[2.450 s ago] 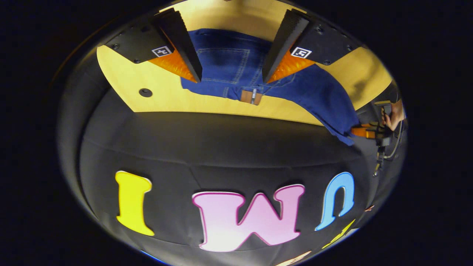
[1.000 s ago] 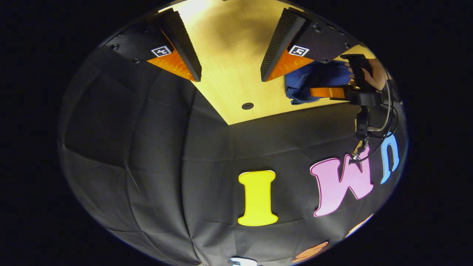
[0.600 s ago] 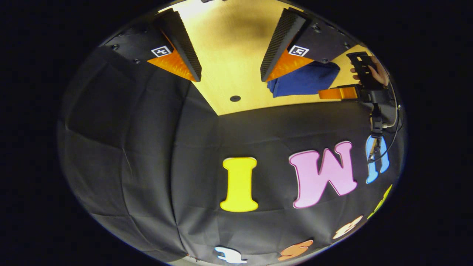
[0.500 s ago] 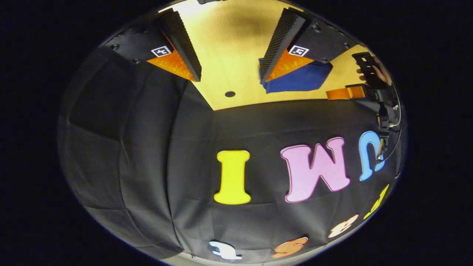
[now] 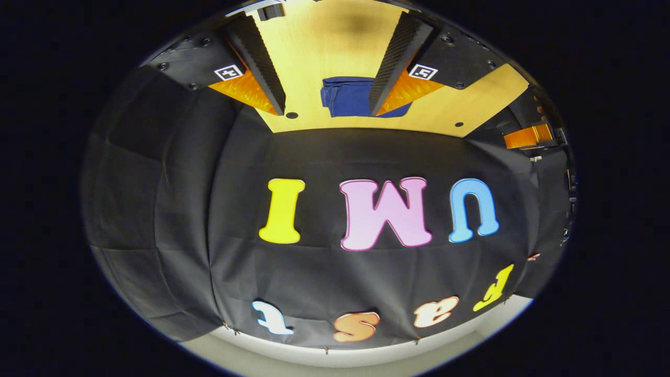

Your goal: Grasp the waist and the cuffs of the jeans and fold them to make the two legs overlap; first hold the waist and fold one-third of the jeans toward the cuffs, then hold the cuffs and fold the remaining one-third in the same direction to finish folding.

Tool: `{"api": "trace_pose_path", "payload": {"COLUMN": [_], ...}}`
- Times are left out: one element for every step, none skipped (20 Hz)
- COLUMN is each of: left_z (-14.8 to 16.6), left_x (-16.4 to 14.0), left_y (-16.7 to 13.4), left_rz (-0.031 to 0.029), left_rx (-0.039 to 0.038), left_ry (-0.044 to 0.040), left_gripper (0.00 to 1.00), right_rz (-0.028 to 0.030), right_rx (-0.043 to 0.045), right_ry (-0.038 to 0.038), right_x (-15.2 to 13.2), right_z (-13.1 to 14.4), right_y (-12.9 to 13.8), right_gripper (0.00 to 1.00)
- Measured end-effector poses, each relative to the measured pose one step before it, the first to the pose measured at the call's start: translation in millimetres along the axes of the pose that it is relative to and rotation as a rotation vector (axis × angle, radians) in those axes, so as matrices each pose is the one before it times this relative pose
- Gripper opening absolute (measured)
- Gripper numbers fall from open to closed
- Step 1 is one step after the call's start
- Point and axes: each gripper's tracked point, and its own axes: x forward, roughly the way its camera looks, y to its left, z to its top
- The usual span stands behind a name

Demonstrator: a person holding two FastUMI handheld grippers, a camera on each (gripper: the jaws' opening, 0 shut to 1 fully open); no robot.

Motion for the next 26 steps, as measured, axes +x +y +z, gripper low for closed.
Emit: {"api": "trace_pose_path", "payload": {"left_z": [-1.48, -4.23, -3.09, -3.79, -3.16, -4.48, -4.11, -4.8, -2.84, -0.71, 0.57, 1.12, 3.13, 3.28, 3.92, 0.83, 3.31, 0.83, -0.26, -1.8, -0.18, -2.47, -0.95, -0.53, 0.32, 0.33], "left_x": [-19.32, -15.92, -15.08, -12.26, -10.38, -8.68, -6.15, -3.21, -1.4, -1.46, 0.74, 4.67, 4.46, -0.75, -1.41, -1.45, -2.55, -0.03, 0.09, 3.22, 1.27, 1.79, 1.07, 1.21, 0.49, -1.38], "left_y": [10.61, 9.46, 6.79, 3.03, 2.63, 2.8, 1.54, 1.29, -0.68, -4.9, -5.41, 1.05, -0.55, 1.78, 0.39, 0.58, 0.77, 0.18, -0.11, -0.89, -0.18, -0.83, -0.5, 1.04, -0.19, -0.35], "left_rz": [0.02052, 0.02263, 0.01236, 0.01004, 0.00794, 0.00407, 0.0027, 0.00158, -0.00112, -0.01734, -0.01297, -0.00535, -0.00455, -0.00799, -0.00722, -0.00644, -0.00711, -0.007, -0.0052, -0.00378, -0.00008, -0.00122, 0.00078, 0.0037, 0.00528, 0.00255], "left_rx": [0.00938, 0.0072, 0.00475, -0.00239, -0.0075, -0.00562, -0.00423, -0.0045, -0.00987, -0.01068, -0.00398, 0.00401, 0.00813, 0.01012, 0.012, 0.01122, 0.0115, 0.01132, 0.01296, 0.00954, 0.00841, 0.00485, 0.0027, 0.00154, 0.0001, -0.00321], "left_ry": [-0.00668, -0.0052, -0.0097, -0.01126, -0.01006, -0.00434, 0.00187, 0.00791, 0.01338, 0.01151, 0.00414, -0.00088, -0.00446, -0.00908, -0.01027, -0.00583, -0.00335, -0.00018, 0.00025, 0.00166, 0.00306, 0.00344, 0.00446, -0.00028, 0.00046, -0.00089], "left_gripper": [0.97, 0.97, 0.97, 0.96, 0.97, 0.97, 0.97, 0.97, 0.97, 0.96, 0.97, 0.97, 0.97, 0.96, 0.96, 0.96, 0.96, 0.96, 0.96, 0.96, 0.97, 0.97, 0.97, 0.97, 0.97, 0.97], "right_rz": [0.00236, -0.00105, 0.00072, -0.00042, 0.00488, -0.0027, -0.00055, -0.00079, 0.00576, 0.00824, 0.00852, 0.00401, 0.00536, 0.00297, 0.00659, 0.00562, 0.00536, 0.00315, 0.00198, 0.00339, 0.00354, 0.00446, 0.0063, 0.00613, 0.00573, 0.00947], "right_rx": [-0.00494, 0.00049, 0.00454, 0.00591, -0.00136, -0.01064, -0.01598, -0.00645, 0.00603, 0.01258, 0.00667, -0.00283, -0.0073, -0.00224, 0.00252, 0.00728, 0.007, 0.00493, 0.00266, 0.00264, 0.00149, 0.00143, 0.0021, 0.00235, 0.00404, 0.00121], "right_ry": [-0.01437, -0.01097, -0.01043, -0.00555, -0.00114, 0.01118, 0.01257, 0.01474, 0.01752, 0.0085, 0.00144, -0.00277, -0.00581, -0.00917, -0.0125, -0.01396, -0.00855, -0.00526, -0.00362, -0.00309, -0.0025, -0.00034, 0.00127, 0.00087, 0.00192, 0.00451], "right_x": [-9.69, -9.25, -7.53, -9.39, -7.71, -7.64, -5.5, -4.57, -4.19, -3.91, -1.38, -0.25, 2.81, 1.36, 1.43, 1.2, 0.61, 1.51, 0.54, -0.27, 0.23, 0.37, 0.5, 0.98, 0.54, 1.51], "right_z": [-0.53, 0.0, -1.99, -2.53, -4.27, -7.24, -7.38, -6.0, -5.48, -2.87, 2.1, 2.21, 2.9, 3.67, 4.01, 3.59, 1.95, 1.22, 0.42, 0.84, -0.4, 0.46, -0.1, 0.11, 0.42, -0.59], "right_y": [6.37, 6.26, 6.76, 6.99, 7.3, 5.14, 3.34, 4.28, 4.47, 5.89, 5.74, 2.96, 2.48, 2.38, 2.69, 3.34, 3.12, 1.9, 1.58, 2.3, 2.02, 1.39, 2.16, 1.38, 1.36, 2.52], "right_gripper": [0.98, 0.98, 0.97, 0.98, 0.98, 0.97, 0.98, 0.97, 0.97, 0.98, 0.98, 0.97, 0.97, 0.97, 0.97, 0.98, 0.86, 0.97, 0.97, 0.97, 0.97, 0.97, 0.97, 0.97, 0.97, 0.97]}}
